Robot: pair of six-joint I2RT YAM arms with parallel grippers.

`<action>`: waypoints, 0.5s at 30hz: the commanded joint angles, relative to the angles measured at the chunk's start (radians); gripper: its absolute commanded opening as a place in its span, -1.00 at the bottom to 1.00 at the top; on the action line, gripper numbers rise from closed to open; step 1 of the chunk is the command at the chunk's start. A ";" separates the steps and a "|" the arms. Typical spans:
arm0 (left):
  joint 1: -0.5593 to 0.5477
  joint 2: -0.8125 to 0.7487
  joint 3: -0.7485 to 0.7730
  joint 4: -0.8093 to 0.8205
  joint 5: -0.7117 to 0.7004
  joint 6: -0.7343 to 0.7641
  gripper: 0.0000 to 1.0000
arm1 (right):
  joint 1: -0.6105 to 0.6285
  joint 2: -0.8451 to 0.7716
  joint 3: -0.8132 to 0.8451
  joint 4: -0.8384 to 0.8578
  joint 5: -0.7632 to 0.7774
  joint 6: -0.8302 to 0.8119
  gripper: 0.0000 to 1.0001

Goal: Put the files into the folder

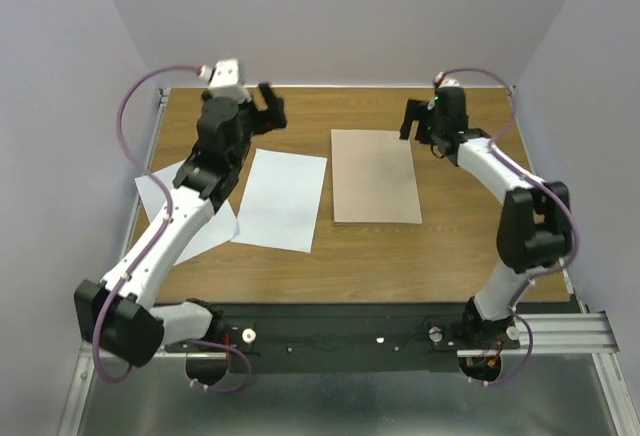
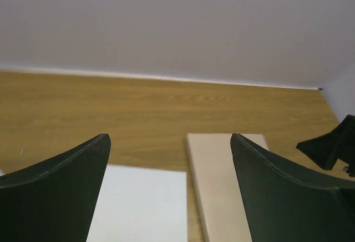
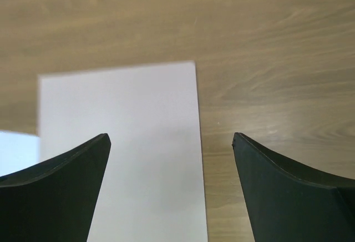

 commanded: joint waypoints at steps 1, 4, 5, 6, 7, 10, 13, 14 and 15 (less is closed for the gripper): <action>-0.131 0.148 0.304 0.125 0.065 0.373 0.97 | 0.007 -0.294 -0.133 0.020 0.300 0.193 1.00; -0.168 0.251 0.459 0.126 0.209 0.533 0.97 | 0.004 -0.459 -0.282 0.020 0.339 0.263 1.00; -0.188 0.277 0.499 0.111 0.236 0.574 0.97 | 0.004 -0.488 -0.310 0.011 0.344 0.279 1.00; -0.229 0.300 0.571 0.085 0.237 0.633 0.97 | 0.003 -0.553 -0.365 0.003 0.367 0.306 1.00; -0.255 0.332 0.588 0.039 0.237 0.683 0.97 | 0.000 -0.578 -0.388 -0.005 0.376 0.321 1.00; -0.356 0.339 0.513 0.005 0.223 0.895 0.97 | 0.000 -0.689 -0.474 -0.037 0.385 0.351 1.00; -0.442 0.337 0.328 0.017 0.235 1.067 0.97 | 0.000 -0.770 -0.544 -0.062 0.400 0.363 1.00; -0.464 0.345 0.291 0.016 0.237 1.092 0.97 | 0.000 -0.784 -0.561 -0.063 0.408 0.372 1.00; -0.479 0.355 0.225 0.017 0.237 1.128 0.97 | 0.000 -0.796 -0.575 -0.065 0.428 0.397 1.00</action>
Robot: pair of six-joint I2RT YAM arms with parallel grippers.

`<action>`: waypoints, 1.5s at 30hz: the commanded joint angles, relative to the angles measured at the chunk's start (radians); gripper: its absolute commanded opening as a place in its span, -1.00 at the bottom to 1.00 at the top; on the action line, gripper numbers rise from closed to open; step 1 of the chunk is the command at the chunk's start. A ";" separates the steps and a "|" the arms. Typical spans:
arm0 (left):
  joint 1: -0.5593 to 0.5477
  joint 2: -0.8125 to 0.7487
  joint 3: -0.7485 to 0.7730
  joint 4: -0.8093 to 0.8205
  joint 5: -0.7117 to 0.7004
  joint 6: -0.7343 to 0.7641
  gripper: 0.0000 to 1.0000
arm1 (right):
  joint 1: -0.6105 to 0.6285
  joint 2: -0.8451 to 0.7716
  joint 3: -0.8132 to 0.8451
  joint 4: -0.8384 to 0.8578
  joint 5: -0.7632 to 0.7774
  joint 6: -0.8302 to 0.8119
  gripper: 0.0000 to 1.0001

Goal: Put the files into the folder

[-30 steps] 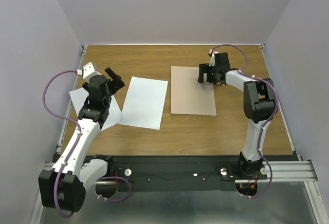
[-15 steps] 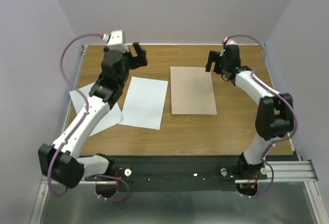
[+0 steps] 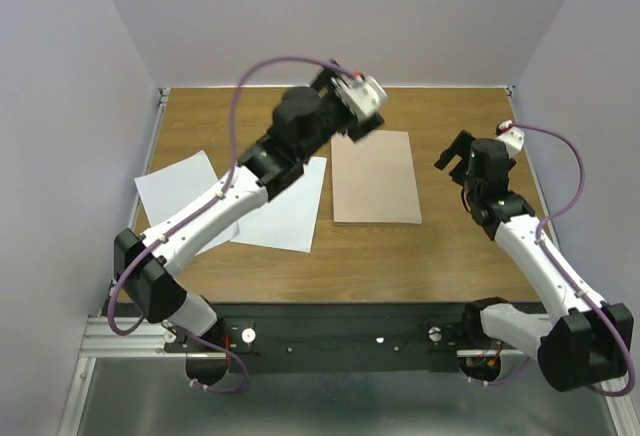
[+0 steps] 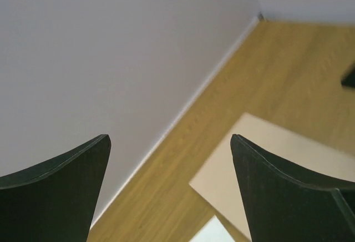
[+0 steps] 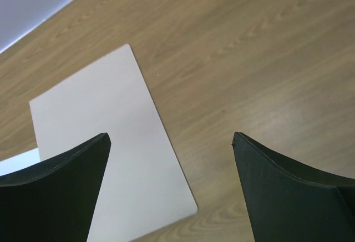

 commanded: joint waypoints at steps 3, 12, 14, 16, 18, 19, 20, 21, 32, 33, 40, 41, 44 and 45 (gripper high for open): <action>-0.146 0.105 -0.259 -0.078 0.011 0.332 0.96 | -0.001 -0.109 -0.117 -0.047 0.121 0.105 1.00; -0.272 0.187 -0.411 -0.102 0.004 0.410 0.97 | -0.003 -0.056 -0.107 -0.050 0.074 0.068 1.00; -0.278 0.196 -0.407 -0.103 0.018 0.392 0.97 | -0.003 -0.054 -0.107 -0.050 0.072 0.064 1.00; -0.278 0.208 -0.407 -0.103 0.018 0.393 0.97 | -0.003 -0.057 -0.110 -0.050 0.072 0.064 1.00; -0.278 0.224 -0.422 -0.099 0.021 0.402 0.97 | -0.003 -0.059 -0.113 -0.050 0.077 0.064 1.00; -0.278 0.239 -0.425 -0.097 0.020 0.409 0.97 | -0.001 -0.060 -0.114 -0.050 0.077 0.062 1.00; -0.278 0.245 -0.428 -0.092 0.019 0.410 0.97 | -0.001 -0.063 -0.117 -0.050 0.078 0.064 1.00; -0.278 0.250 -0.443 -0.077 0.001 0.410 0.97 | -0.001 -0.066 -0.119 -0.050 0.081 0.065 1.00; -0.271 0.330 -0.447 -0.013 -0.050 0.416 0.96 | -0.001 -0.080 -0.122 -0.051 0.100 0.061 1.00; -0.266 0.333 -0.448 -0.008 -0.048 0.415 0.96 | -0.001 -0.083 -0.123 -0.051 0.104 0.061 1.00; -0.231 0.357 -0.439 -0.002 -0.048 0.419 0.88 | -0.001 -0.091 -0.130 -0.054 0.104 0.064 1.00; -0.226 0.359 -0.439 0.000 -0.053 0.419 0.88 | -0.001 -0.093 -0.130 -0.054 0.106 0.064 1.00; -0.220 0.359 -0.442 0.001 -0.043 0.430 0.88 | -0.001 -0.108 -0.133 -0.057 0.118 0.064 1.00; -0.222 0.362 -0.442 0.001 -0.043 0.435 0.88 | -0.003 -0.111 -0.133 -0.057 0.123 0.064 1.00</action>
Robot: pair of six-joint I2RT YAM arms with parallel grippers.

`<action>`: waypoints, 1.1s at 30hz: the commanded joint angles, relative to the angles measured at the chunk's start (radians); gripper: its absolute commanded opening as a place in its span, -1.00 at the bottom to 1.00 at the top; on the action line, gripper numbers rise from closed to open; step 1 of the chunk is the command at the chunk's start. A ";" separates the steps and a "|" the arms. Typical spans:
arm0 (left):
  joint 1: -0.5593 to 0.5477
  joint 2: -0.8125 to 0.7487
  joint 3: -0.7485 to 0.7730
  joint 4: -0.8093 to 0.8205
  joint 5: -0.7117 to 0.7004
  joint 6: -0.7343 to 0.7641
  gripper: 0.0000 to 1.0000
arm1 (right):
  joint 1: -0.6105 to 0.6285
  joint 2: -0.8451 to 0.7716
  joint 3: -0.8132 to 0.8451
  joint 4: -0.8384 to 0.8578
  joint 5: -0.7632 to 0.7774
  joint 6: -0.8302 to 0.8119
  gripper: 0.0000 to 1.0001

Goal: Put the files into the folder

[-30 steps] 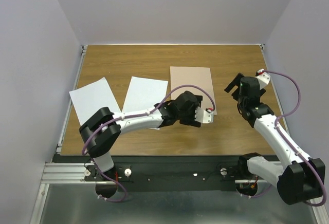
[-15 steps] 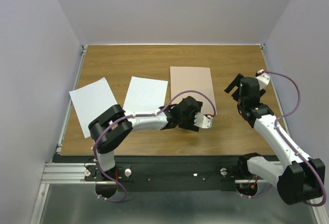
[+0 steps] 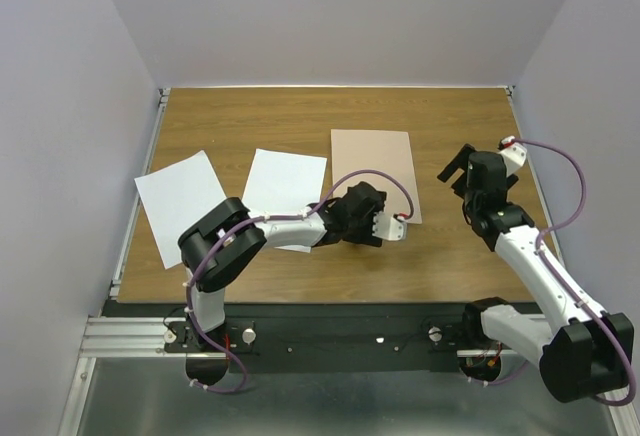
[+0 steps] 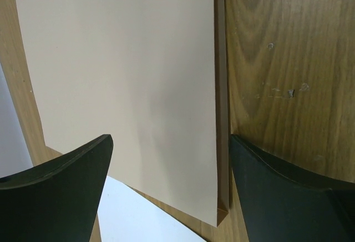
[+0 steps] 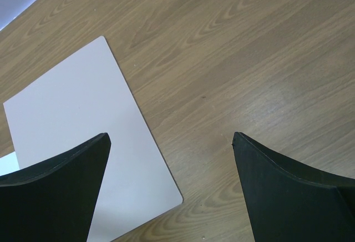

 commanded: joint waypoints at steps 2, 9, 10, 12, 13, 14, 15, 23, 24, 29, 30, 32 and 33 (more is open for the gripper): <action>0.006 0.018 -0.006 0.025 -0.009 0.027 0.88 | -0.001 -0.040 -0.017 -0.015 0.061 -0.003 1.00; 0.006 0.031 -0.005 0.026 -0.006 0.030 0.70 | -0.001 -0.037 -0.017 -0.018 0.069 -0.003 1.00; 0.006 0.035 -0.003 0.026 -0.008 0.030 0.67 | -0.001 -0.037 -0.016 -0.018 0.067 -0.001 1.00; 0.006 0.041 -0.003 0.026 -0.005 0.032 0.50 | -0.003 -0.033 -0.016 -0.020 0.070 -0.001 1.00; 0.006 0.044 -0.003 0.026 -0.002 0.032 0.50 | -0.001 -0.031 -0.016 -0.020 0.072 -0.001 1.00; 0.006 0.047 -0.003 0.026 0.000 0.035 0.48 | -0.001 -0.030 -0.016 -0.020 0.070 -0.001 1.00; 0.006 0.048 -0.003 0.026 0.001 0.035 0.42 | -0.001 -0.030 -0.016 -0.020 0.072 -0.001 1.00; 0.006 0.050 0.001 0.017 0.015 0.027 0.00 | -0.001 -0.034 -0.014 -0.023 0.059 0.002 1.00; 0.006 0.051 0.003 0.019 0.017 0.024 -0.11 | -0.001 -0.034 -0.016 -0.023 0.056 0.003 1.00; 0.006 0.044 0.024 -0.004 0.035 -0.012 -0.76 | -0.003 -0.040 -0.020 -0.023 0.039 0.008 1.00; 0.006 0.044 0.024 -0.004 0.040 -0.019 -1.00 | -0.001 -0.045 -0.022 -0.023 0.035 0.010 1.00; 0.006 0.041 0.029 -0.007 0.043 -0.026 -1.00 | -0.001 -0.050 -0.026 -0.023 0.013 0.014 1.00; 0.006 0.038 0.027 -0.007 0.046 -0.032 -1.00 | -0.001 -0.054 -0.029 -0.023 0.004 0.017 1.00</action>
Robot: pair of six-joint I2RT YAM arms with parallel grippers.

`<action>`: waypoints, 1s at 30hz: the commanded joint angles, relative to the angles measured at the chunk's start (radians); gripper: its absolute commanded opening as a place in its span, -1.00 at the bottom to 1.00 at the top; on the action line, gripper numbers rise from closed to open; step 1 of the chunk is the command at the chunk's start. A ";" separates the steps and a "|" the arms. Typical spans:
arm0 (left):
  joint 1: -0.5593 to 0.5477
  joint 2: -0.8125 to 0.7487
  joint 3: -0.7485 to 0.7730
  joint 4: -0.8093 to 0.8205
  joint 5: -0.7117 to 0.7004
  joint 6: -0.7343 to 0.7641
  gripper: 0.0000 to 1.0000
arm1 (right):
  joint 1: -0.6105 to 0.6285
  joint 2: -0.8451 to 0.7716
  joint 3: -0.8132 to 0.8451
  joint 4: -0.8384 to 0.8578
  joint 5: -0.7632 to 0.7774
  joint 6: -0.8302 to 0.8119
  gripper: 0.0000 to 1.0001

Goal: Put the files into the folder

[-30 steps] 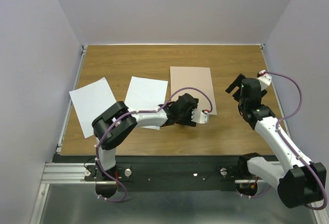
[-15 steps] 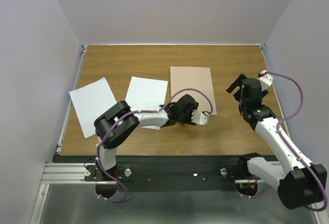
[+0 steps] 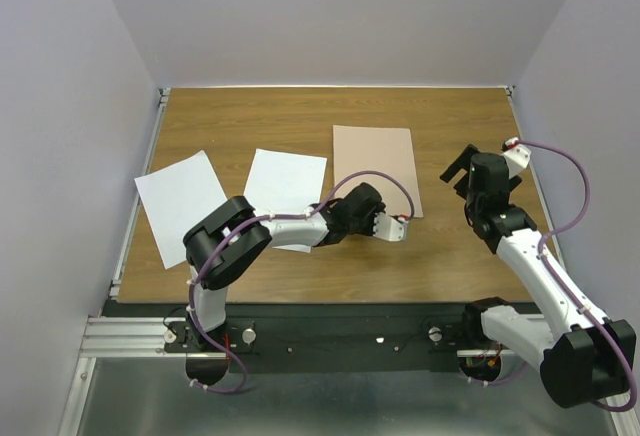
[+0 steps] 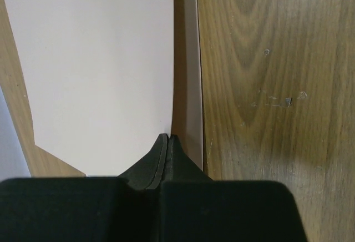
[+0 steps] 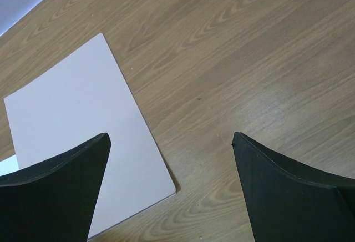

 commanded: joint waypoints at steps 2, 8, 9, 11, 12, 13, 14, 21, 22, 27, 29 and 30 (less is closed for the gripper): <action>0.000 -0.004 0.026 -0.017 0.044 -0.054 -1.00 | -0.001 -0.039 -0.035 -0.012 -0.051 0.024 1.00; 0.002 -0.054 0.021 0.043 0.043 -0.163 -1.00 | -0.001 -0.074 -0.075 -0.011 -0.190 0.131 1.00; 0.002 -0.059 0.018 0.051 0.041 -0.175 -1.00 | -0.001 -0.075 -0.080 -0.011 -0.212 0.139 1.00; 0.002 -0.070 0.017 0.058 0.047 -0.206 -1.00 | -0.001 -0.072 -0.085 -0.011 -0.269 0.166 1.00; 0.002 -0.074 0.017 0.060 0.053 -0.213 -1.00 | -0.001 -0.068 -0.094 -0.009 -0.282 0.186 1.00; 0.002 -0.077 0.017 0.069 0.052 -0.224 -1.00 | -0.001 -0.062 -0.098 -0.005 -0.314 0.217 1.00; 0.002 -0.082 0.017 0.071 0.053 -0.236 -1.00 | -0.001 -0.054 -0.103 0.004 -0.330 0.226 1.00; 0.002 -0.086 0.021 0.072 0.067 -0.269 -1.00 | -0.003 0.070 -0.167 0.200 -0.479 0.300 0.97; 0.002 -0.085 0.026 0.072 0.067 -0.269 -1.00 | -0.001 0.114 -0.172 0.214 -0.532 0.317 0.96; 0.000 -0.086 0.023 0.069 0.115 -0.264 -1.00 | -0.001 0.257 -0.177 0.388 -0.574 0.347 0.89; 0.000 -0.083 0.023 0.068 0.122 -0.269 -1.00 | 0.002 0.320 -0.174 0.467 -0.591 0.358 0.73; 0.000 -0.083 0.023 0.064 0.129 -0.267 -1.00 | 0.003 0.340 -0.175 0.498 -0.595 0.358 0.66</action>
